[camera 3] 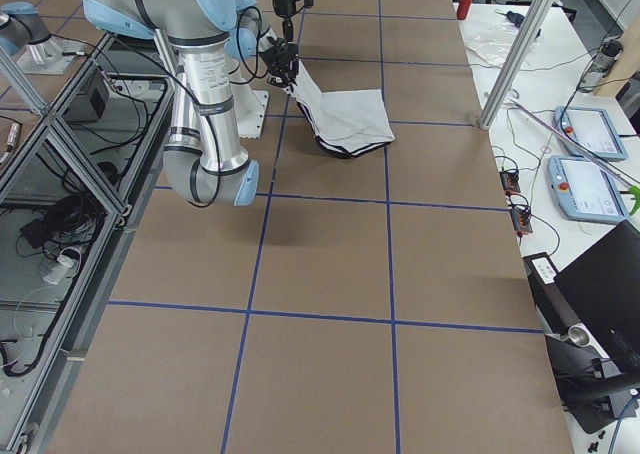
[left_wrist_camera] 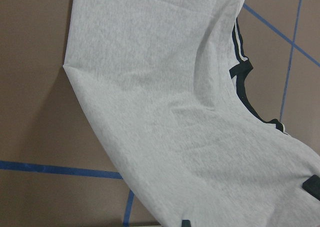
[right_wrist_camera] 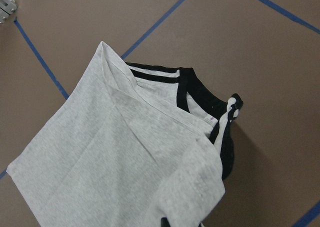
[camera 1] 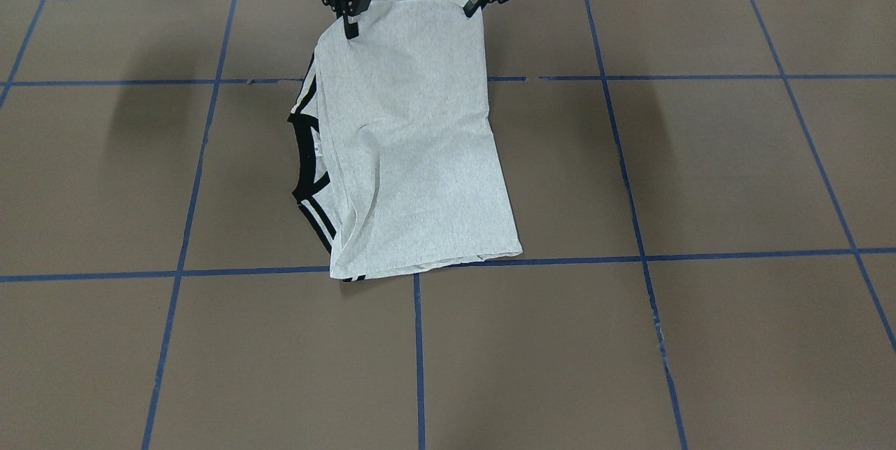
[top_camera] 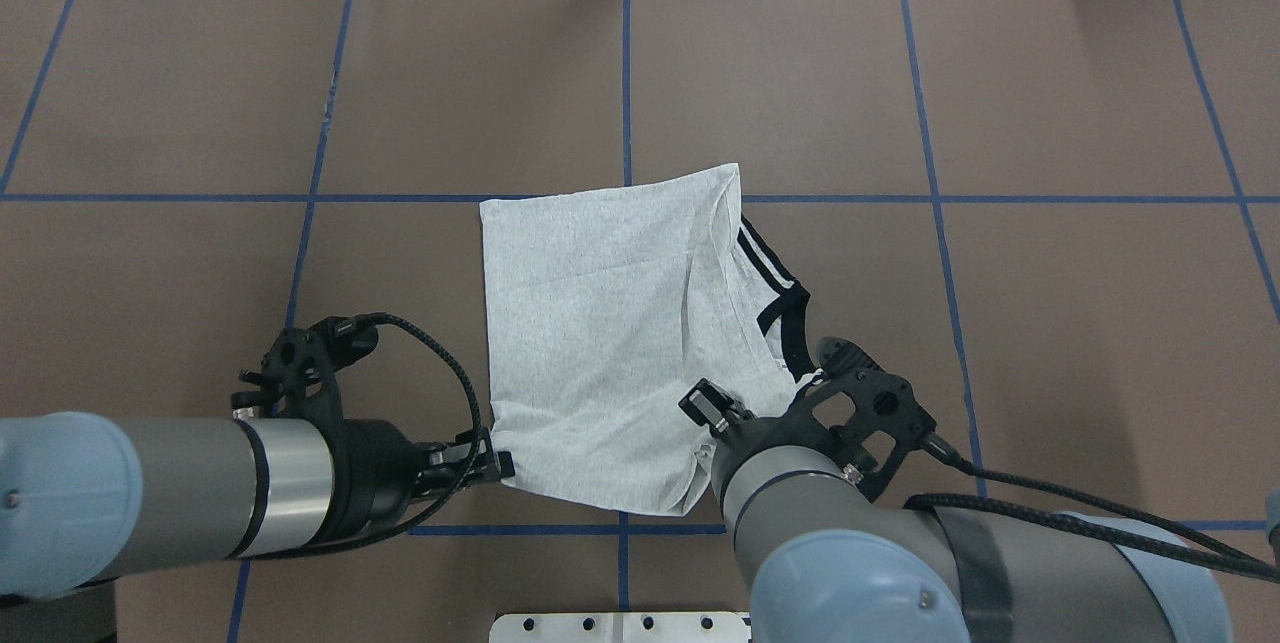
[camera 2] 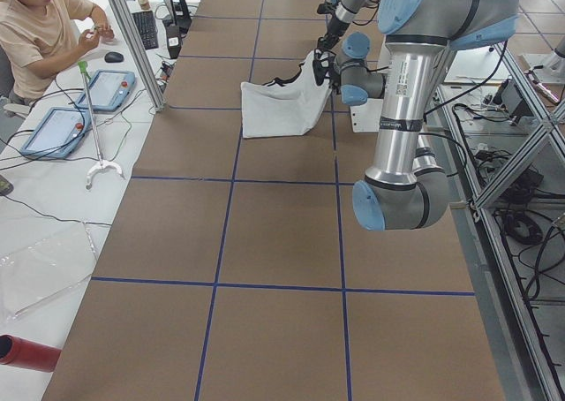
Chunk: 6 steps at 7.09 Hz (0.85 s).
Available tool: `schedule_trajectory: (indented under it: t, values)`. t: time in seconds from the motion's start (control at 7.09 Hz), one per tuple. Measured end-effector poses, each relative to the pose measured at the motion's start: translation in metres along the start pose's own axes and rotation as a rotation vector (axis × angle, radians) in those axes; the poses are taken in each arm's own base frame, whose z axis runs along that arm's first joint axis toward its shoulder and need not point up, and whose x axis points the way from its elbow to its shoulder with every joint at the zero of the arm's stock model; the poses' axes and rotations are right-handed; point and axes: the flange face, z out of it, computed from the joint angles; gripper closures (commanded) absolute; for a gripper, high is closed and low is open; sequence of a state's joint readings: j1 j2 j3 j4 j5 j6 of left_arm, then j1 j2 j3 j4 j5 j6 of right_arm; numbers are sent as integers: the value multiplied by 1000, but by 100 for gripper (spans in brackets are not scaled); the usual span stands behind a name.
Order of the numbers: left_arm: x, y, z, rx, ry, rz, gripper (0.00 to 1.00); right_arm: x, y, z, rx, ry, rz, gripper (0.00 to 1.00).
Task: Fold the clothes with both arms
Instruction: 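Grasp the near corners and lift them toward the far edge with both grippers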
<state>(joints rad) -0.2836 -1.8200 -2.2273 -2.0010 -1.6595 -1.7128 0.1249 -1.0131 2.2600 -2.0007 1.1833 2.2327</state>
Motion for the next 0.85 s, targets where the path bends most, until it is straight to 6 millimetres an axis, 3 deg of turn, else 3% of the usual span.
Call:
schedule_trajectory:
  t: [0.28,0.56,0.85]
  values:
    - [6,-63,27,117,-40,57,100,-35,-30,46,59,-33,-11,100]
    - [-1,-118,53,201,-107,77,100,-64,-60,110,113,-36,-24,100]
    - [-5,-162,88,254,-167,62,100,-98,-69,173,143,-19,-34,100]
